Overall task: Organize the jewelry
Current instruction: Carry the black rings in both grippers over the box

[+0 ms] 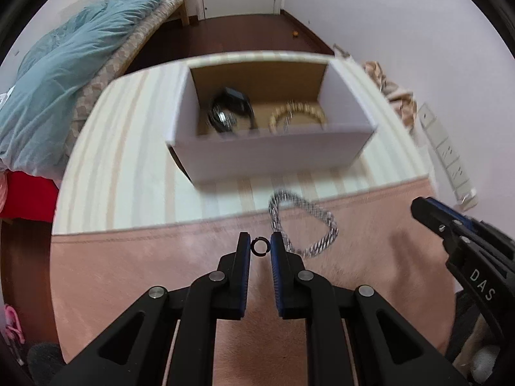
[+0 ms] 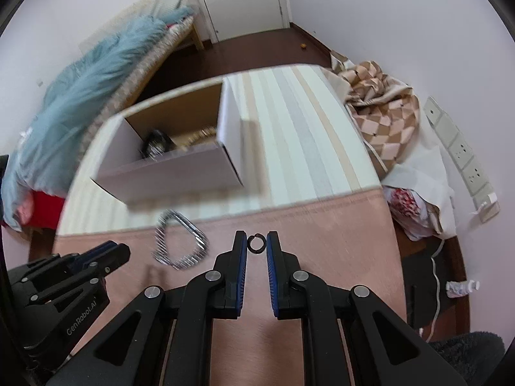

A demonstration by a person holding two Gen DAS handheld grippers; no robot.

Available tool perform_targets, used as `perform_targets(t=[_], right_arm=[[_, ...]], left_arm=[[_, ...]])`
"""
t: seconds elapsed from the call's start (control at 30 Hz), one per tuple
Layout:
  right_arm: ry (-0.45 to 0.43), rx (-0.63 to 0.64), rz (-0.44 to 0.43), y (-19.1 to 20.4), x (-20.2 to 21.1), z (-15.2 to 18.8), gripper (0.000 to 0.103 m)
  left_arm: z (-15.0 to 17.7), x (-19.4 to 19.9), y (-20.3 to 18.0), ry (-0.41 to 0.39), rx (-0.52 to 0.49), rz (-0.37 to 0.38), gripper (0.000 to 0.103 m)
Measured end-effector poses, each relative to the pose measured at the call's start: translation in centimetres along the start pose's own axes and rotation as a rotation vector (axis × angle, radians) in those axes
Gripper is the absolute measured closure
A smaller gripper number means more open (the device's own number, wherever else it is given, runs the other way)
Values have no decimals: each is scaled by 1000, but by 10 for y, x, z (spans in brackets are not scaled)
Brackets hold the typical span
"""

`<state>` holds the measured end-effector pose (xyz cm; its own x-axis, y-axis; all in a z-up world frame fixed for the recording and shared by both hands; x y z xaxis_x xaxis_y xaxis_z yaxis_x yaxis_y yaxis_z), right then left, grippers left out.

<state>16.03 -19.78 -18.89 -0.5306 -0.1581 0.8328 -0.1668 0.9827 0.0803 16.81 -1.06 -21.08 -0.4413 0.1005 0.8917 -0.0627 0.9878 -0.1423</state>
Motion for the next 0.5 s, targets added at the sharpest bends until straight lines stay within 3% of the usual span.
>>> perform_targets(t=[0.2,0.33,0.5], right_arm=[[-43,-20,-131,11,-3,-59,90],[1,-33,-217,12,-27,-101,90],[71,-55,-253,8,-59,-132,90]], left_arm=[[-59,15,13,-2,63,88,93],[-98,8,18,17,102,133,93],[-143,-16,17,90,131,199,93]])
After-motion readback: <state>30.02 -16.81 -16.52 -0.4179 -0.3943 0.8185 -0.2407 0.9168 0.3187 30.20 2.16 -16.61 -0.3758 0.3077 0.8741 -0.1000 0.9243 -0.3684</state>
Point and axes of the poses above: each gripper's, at about its wrist camera, not at the fingertips, and x roughly against the way its jaws point, y to its left, z to its underside, the point moved 1 cm from there along -x, roughly the way its jaws point, and after that the axes turned 10 degrees about x, right-handed, at the moved point
